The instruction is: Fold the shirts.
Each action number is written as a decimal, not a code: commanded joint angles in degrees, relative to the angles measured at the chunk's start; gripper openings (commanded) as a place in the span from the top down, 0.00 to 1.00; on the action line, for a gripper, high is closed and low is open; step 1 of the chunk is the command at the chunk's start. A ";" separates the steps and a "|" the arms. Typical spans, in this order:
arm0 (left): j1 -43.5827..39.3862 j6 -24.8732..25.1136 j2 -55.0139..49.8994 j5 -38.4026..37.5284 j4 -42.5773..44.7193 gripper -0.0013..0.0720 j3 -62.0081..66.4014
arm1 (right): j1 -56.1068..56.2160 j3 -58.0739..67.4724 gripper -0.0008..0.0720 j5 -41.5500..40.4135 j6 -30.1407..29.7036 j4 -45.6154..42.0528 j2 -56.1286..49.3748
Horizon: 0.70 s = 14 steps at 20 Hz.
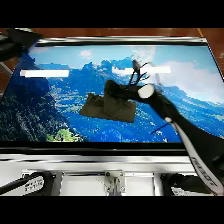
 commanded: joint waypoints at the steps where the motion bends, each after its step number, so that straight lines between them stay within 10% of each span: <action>1: 4.39 0.09 6.84 -6.36 0.46 0.92 0.02 | 6.73 2.21 0.91 -8.63 -0.15 9.07 -11.76; 3: 3.89 0.09 6.93 -8.66 0.74 0.92 -0.07 | 7.67 5.22 0.75 -7.08 -0.13 12.81 -15.43; 4: 3.15 0.09 6.80 -8.96 1.84 0.92 -0.48 | 7.58 6.34 0.29 -7.13 -0.20 15.26 -16.17; 5: 2.45 0.09 6.78 -8.92 3.26 0.92 -1.14 | 6.93 7.17 0.11 -6.34 -0.94 15.34 -16.09; 9: 1.05 0.09 6.78 -8.87 6.88 0.92 -3.96 | -1.70 8.41 0.11 7.82 -4.39 5.51 -12.11; 14: 1.07 0.13 6.78 -8.87 8.41 0.92 -4.28 | -20.96 8.39 0.11 36.63 6.16 -21.46 -6.78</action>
